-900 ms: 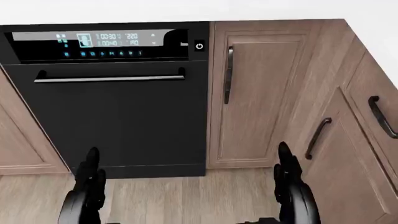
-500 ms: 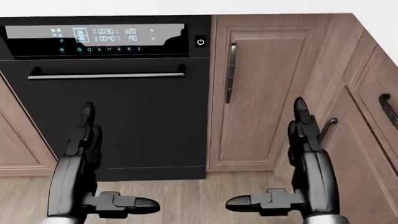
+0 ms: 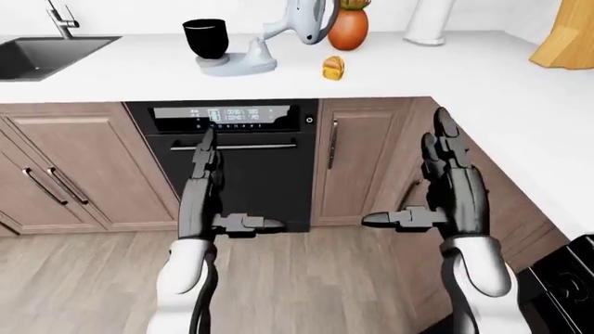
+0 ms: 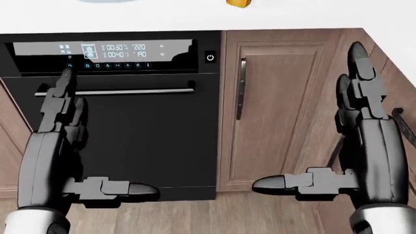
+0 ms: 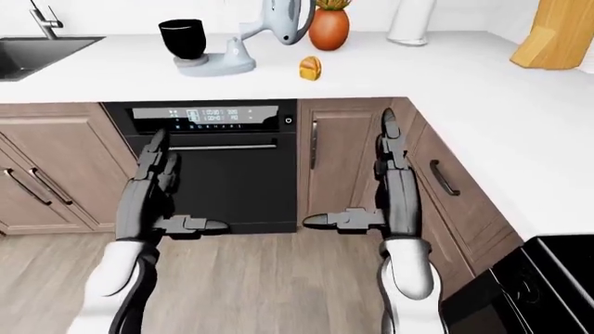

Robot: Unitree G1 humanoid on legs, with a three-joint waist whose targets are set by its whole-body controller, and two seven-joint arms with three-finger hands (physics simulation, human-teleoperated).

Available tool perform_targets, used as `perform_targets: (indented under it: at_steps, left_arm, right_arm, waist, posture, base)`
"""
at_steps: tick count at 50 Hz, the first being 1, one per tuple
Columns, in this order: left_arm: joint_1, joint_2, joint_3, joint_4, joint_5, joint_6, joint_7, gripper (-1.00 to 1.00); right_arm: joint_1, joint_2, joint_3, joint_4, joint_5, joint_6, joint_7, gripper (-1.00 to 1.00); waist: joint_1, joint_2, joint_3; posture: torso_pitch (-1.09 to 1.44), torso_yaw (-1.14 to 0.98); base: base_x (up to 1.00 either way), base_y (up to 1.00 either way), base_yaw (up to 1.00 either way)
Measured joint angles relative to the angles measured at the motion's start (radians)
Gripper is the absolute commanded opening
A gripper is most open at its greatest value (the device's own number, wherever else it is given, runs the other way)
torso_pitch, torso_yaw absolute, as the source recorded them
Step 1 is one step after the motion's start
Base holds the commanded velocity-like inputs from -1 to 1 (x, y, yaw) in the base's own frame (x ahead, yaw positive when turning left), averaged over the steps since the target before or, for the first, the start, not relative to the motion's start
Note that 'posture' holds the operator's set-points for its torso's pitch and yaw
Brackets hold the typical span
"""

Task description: Place the bread in the stand mixer bowl.

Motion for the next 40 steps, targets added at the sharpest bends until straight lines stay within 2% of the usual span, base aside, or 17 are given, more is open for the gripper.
perform_targets:
  at_steps: [6, 15, 17, 20, 21, 23, 24, 25, 27, 28, 37, 38, 39, 40]
  left_arm:
    - [-0.006, -0.002, -0.001, -0.015, 0.004, -0.014, 0.009, 1.00]
    - [-0.004, -0.002, -0.001, 0.007, -0.006, -0.010, 0.008, 1.00]
    - [-0.002, -0.003, -0.004, 0.009, -0.006, -0.013, 0.009, 1.00]
    - [-0.002, -0.002, -0.005, 0.008, -0.006, -0.020, 0.007, 1.00]
    - [-0.003, -0.002, -0.005, 0.004, -0.006, -0.022, 0.008, 1.00]
    - [-0.008, -0.001, -0.002, -0.004, -0.006, -0.023, 0.008, 1.00]
    - [-0.011, 0.001, 0.004, -0.009, -0.006, -0.021, 0.008, 1.00]
    - [-0.012, 0.009, 0.014, -0.007, -0.007, -0.016, 0.009, 1.00]
    - [-0.002, 0.012, 0.033, -0.006, -0.003, -0.006, 0.016, 1.00]
    - [-0.002, 0.012, 0.037, -0.009, -0.001, -0.003, 0.019, 1.00]
    - [0.004, 0.005, 0.013, -0.025, 0.002, -0.013, 0.020, 1.00]
    - [0.001, 0.003, 0.012, -0.025, 0.002, -0.013, 0.019, 1.00]
    - [0.002, -0.001, 0.007, -0.019, 0.001, -0.012, 0.018, 1.00]
    - [0.007, -0.001, 0.003, -0.013, 0.000, -0.010, 0.016, 1.00]
  right_arm:
    - [-0.003, -0.004, -0.004, -0.013, 0.003, -0.014, -0.003, 1.00]
    - [0.011, -0.003, -0.003, 0.031, -0.006, -0.025, -0.012, 1.00]
    - [0.015, -0.002, -0.003, 0.036, -0.008, -0.024, -0.013, 1.00]
    - [0.018, -0.001, -0.003, 0.035, -0.010, -0.022, -0.015, 1.00]
    - [0.015, -0.001, -0.002, 0.030, -0.011, -0.026, -0.016, 1.00]
    - [0.009, -0.003, 0.001, 0.017, -0.012, -0.037, -0.016, 1.00]
    - [0.005, -0.002, 0.004, 0.014, -0.012, -0.045, -0.016, 1.00]
    - [0.010, 0.008, 0.013, 0.018, -0.012, -0.052, -0.015, 1.00]
    - [0.024, 0.012, 0.030, 0.041, -0.007, -0.052, -0.009, 1.00]
    - [0.030, 0.012, 0.030, 0.049, -0.005, -0.047, -0.006, 1.00]
    - [0.037, 0.012, 0.014, 0.042, -0.003, -0.078, -0.015, 1.00]
    - [0.038, 0.010, 0.012, 0.043, -0.003, -0.083, -0.016, 1.00]
    - [0.042, 0.007, 0.007, 0.047, -0.003, -0.084, -0.017, 1.00]
    - [0.047, 0.008, 0.002, 0.057, -0.003, -0.082, -0.018, 1.00]
  waist:
    - [-0.004, 0.003, 0.000]
    - [-0.008, 0.047, 0.015]
    - [-0.011, 0.036, 0.014]
    - [-0.017, 0.009, -0.002]
    - [-0.021, 0.011, -0.004]
    - [-0.028, 0.041, 0.003]
    - [-0.024, 0.067, 0.000]
    - [-0.013, 0.062, 0.003]
    - [-0.003, 0.070, 0.008]
    - [0.000, 0.066, 0.008]
    - [-0.004, -0.047, 0.015]
    - [-0.008, -0.054, 0.013]
    - [-0.017, -0.039, 0.018]
    - [-0.021, -0.037, 0.018]
  posture:
    - [0.00, 0.00]
    - [0.00, 0.00]
    - [0.00, 0.00]
    - [0.00, 0.00]
    - [0.00, 0.00]
    - [0.00, 0.00]
    - [0.00, 0.00]
    - [0.00, 0.00]
    - [0.00, 0.00]
    - [0.00, 0.00]
    - [0.00, 0.00]
    - [0.00, 0.00]
    - [0.00, 0.00]
    - [0.00, 0.00]
  base:
    - [0.07, 0.00, 0.00]
    - [0.07, 0.16, 0.00]
    - [0.07, 0.46, 0.00]
    - [0.08, 0.45, 0.00]
    - [0.08, 0.45, 0.00]
    - [0.08, 0.46, 0.00]
    - [0.07, 0.49, 0.00]
    - [0.07, 0.49, 0.00]
    - [0.08, 0.48, 0.00]
    - [0.07, 0.49, 0.00]
    - [0.07, 0.49, 0.00]
    - [0.09, 0.48, 0.00]
    - [0.07, 0.48, 0.00]
    - [0.08, 0.49, 0.00]
